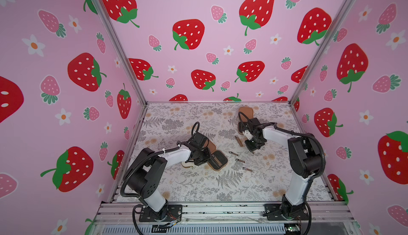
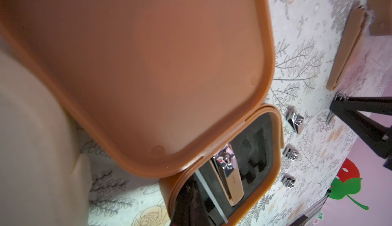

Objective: Organize nail clipper sets
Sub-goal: Pick up the nail clipper from the center of the board.

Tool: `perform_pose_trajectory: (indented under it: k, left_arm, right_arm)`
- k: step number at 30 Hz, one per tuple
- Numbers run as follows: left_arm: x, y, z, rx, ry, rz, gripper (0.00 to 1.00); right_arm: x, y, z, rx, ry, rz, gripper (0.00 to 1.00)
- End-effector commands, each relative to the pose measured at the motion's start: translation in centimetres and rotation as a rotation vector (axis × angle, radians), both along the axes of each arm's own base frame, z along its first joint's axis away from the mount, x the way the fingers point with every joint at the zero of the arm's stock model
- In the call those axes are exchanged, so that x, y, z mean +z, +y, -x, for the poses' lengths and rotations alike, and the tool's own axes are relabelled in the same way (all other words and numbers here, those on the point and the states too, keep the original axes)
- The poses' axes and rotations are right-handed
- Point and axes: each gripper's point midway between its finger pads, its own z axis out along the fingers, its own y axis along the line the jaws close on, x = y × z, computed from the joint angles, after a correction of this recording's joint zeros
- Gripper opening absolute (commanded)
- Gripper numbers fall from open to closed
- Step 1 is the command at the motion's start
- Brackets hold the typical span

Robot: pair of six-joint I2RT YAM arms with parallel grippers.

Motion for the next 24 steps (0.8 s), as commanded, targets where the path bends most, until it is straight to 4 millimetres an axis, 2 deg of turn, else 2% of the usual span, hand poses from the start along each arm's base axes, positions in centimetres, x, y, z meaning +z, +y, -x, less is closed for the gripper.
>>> perform_pose_trajectory:
  k: [1, 7, 13, 17, 21, 24]
  left_arm:
    - [-1.6, 1.7, 0.9, 0.021, 0.062, -0.080, 0.00]
    - [-1.6, 1.6, 0.9, 0.022, 0.060, -0.074, 0.00]
    - [-1.7, 1.6, 1.0, 0.021, 0.062, -0.071, 0.00]
    - [-1.7, 1.6, 1.0, 0.019, 0.061, -0.067, 0.00]
    - [-1.9, 1.5, 1.2, 0.021, 0.064, -0.060, 0.00]
    - [-1.9, 1.6, 1.2, 0.025, 0.063, -0.056, 0.00]
  right_arm:
    - [-0.2, -0.5, 1.4, -0.013, 0.043, -0.003, 0.11]
    - [3.5, 1.2, 1.9, 0.019, -0.019, -0.003, 0.11]
    - [7.0, 5.2, 4.2, 0.123, -0.065, -0.003, 0.11]
    - [7.9, 9.1, 6.0, 0.188, -0.059, -0.034, 0.11]
    - [7.7, 13.7, 7.8, 0.233, -0.014, -0.127, 0.12]
    - [7.1, 16.4, 8.9, 0.257, 0.036, -0.180, 0.12]
